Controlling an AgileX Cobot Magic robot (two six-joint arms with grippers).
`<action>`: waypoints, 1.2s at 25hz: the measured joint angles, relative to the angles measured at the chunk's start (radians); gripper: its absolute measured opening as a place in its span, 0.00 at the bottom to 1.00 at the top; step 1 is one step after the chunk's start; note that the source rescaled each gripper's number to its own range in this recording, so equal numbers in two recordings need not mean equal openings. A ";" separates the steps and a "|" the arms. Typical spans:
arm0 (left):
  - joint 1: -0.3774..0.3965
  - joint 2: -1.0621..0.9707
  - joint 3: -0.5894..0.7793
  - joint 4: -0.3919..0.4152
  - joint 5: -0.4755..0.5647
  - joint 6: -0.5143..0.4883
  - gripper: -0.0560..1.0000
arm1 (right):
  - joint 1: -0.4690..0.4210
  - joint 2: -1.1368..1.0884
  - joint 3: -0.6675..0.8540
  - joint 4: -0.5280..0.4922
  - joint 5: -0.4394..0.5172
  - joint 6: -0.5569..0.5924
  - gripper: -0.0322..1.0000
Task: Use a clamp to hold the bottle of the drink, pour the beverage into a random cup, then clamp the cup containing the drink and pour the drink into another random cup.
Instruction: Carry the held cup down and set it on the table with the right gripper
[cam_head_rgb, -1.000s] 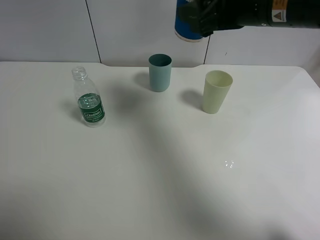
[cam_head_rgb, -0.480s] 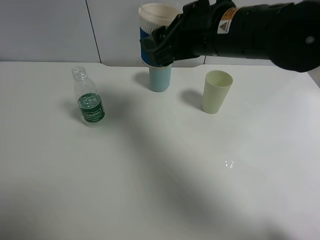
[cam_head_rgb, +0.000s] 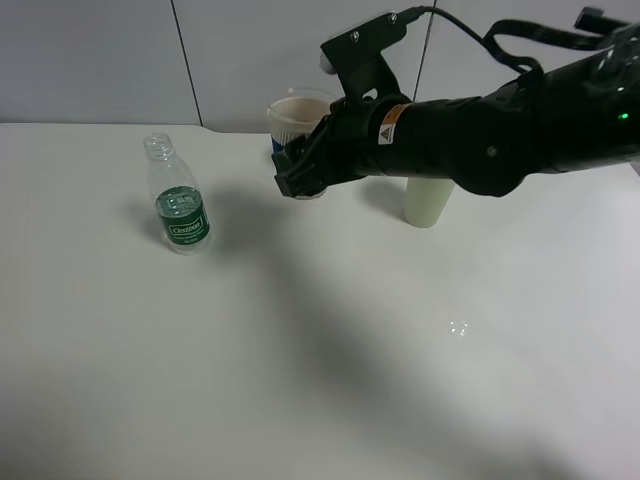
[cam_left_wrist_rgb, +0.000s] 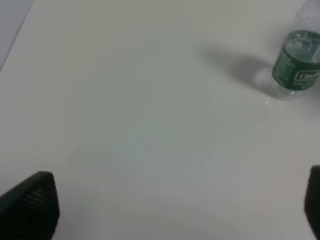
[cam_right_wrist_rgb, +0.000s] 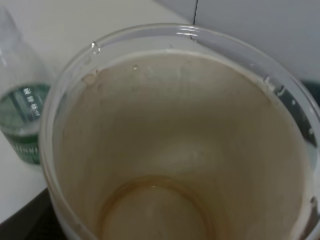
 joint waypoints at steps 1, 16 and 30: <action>0.000 0.000 0.000 0.000 0.000 0.000 1.00 | 0.000 0.017 0.000 0.000 -0.006 0.001 0.03; 0.000 0.000 0.000 0.000 0.000 0.000 1.00 | 0.000 0.183 -0.001 -0.028 -0.154 0.019 0.03; 0.000 0.000 0.000 0.000 0.000 0.000 1.00 | 0.003 0.315 -0.002 -0.177 -0.213 0.023 0.03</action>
